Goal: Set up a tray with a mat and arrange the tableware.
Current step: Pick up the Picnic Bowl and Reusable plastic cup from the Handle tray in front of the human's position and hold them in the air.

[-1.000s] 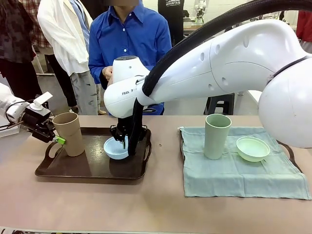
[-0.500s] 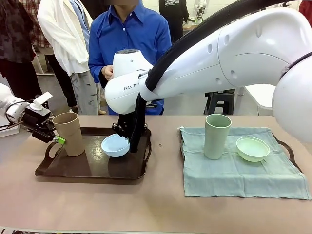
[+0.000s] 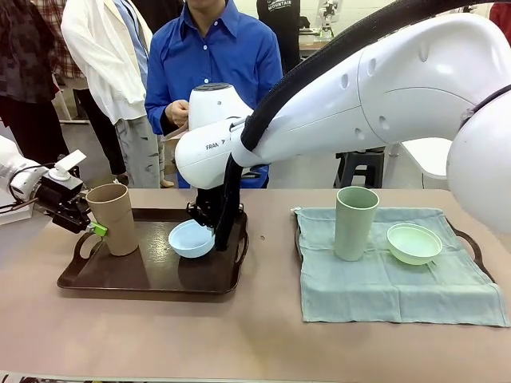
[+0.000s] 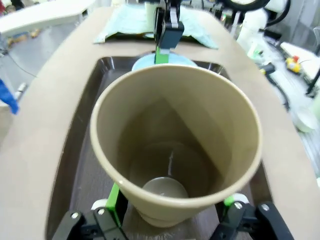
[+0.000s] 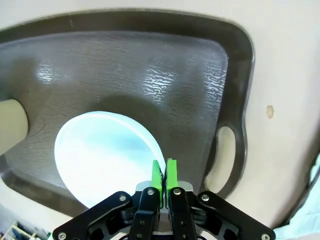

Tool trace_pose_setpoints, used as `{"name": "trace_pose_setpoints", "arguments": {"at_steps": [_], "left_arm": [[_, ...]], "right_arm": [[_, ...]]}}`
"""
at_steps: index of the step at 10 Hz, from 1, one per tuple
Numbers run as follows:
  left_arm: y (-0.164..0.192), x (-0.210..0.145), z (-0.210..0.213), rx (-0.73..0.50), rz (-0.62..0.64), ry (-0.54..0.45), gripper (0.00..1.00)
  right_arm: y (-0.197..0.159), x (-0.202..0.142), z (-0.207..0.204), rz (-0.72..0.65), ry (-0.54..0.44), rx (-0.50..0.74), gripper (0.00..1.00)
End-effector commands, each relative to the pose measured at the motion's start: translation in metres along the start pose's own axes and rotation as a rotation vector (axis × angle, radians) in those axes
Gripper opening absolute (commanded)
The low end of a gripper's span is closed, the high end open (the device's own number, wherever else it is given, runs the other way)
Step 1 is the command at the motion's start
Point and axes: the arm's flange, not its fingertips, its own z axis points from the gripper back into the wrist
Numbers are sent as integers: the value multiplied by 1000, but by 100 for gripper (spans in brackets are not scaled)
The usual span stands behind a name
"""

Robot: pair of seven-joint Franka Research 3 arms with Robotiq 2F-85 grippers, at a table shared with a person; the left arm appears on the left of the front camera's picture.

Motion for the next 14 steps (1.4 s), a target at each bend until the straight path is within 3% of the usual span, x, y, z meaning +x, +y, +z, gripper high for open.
{"name": "trace_pose_setpoints", "arguments": {"at_steps": [1,4,6,8,9,10,14], "left_arm": [[-24,40,27,32,-51,-47,0],[-79,120,85,116,-191,-96,0],[-107,150,107,141,-241,-69,0],[-115,155,111,136,-211,-46,0],[-114,146,110,124,-179,-46,0],[-116,164,120,144,-255,-62,0],[-116,164,120,144,-255,-62,0]], "right_arm": [[-7,-23,34,38,-33,77,0],[-3,-65,116,58,-187,66,0],[-1,-96,153,56,-248,36,0],[0,-107,163,67,-262,49,0],[11,-93,175,93,-234,69,0],[11,-93,175,93,-234,69,0],[11,-93,175,93,-234,69,0]]}}
